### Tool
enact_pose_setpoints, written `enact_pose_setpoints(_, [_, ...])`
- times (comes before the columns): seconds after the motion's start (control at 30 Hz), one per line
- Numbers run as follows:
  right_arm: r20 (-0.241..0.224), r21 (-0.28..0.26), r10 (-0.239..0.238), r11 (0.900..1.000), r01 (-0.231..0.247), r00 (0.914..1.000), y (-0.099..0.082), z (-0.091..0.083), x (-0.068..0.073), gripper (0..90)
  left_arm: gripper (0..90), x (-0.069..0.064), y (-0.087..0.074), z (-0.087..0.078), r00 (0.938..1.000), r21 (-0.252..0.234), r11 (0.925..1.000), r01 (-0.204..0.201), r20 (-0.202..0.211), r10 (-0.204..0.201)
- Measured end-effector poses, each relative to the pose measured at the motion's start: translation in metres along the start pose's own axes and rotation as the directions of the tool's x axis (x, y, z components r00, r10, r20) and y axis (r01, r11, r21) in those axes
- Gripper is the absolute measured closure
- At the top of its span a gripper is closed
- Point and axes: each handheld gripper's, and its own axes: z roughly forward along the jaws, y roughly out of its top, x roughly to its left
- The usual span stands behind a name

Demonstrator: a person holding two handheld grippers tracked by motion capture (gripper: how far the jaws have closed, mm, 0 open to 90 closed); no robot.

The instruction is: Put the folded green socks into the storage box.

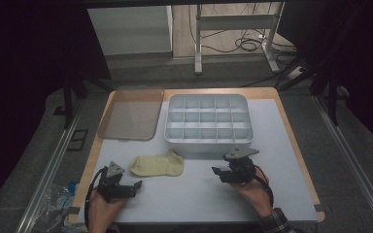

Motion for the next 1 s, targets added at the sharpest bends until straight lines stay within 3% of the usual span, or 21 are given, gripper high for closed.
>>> enact_pose_setpoints(0.2, [-0.007, 0.0, -0.018, 0.9998, 0.018, 0.9998, 0.003, 0.008, 0.004, 36.6, 13.1, 0.001, -0.001, -0.003, 1.0, -0.004, 1.0, 0.001, -0.007, -0.001])
enact_pose_setpoints(0.3, [-0.02, -0.006, 0.009, 0.9999, -0.009, 0.9998, 0.004, 0.012, 0.004, 35.5, 15.5, 0.003, -0.001, -0.006, 0.9999, 0.006, 1.0, 0.002, -0.015, -0.002])
enact_pose_setpoints(0.47, [-0.031, 0.002, 0.003, 1.0, -0.003, 0.9995, 0.006, 0.02, 0.008, 35.4, 22.4, 0.009, -0.001, -0.013, 0.9992, -0.012, 0.9991, 0.04, -0.009, -0.04])
enact_pose_setpoints(0.6, [-0.05, -0.002, -0.009, 1.0, 0.009, 0.9987, 0.011, 0.026, 0.014, 41.6, 27.8, 0.011, 0.004, -0.017, 0.9984, -0.03, 0.998, 0.056, 0.001, -0.056])
enact_pose_setpoints(1.0, [-0.107, -0.009, -0.077, 0.997, 0.077, 0.9912, 0.035, 0.049, 0.035, 54.4, 43.4, 0.013, 0.029, -0.024, 0.9989, -0.057, 0.9977, 0.037, 0.03, -0.036])
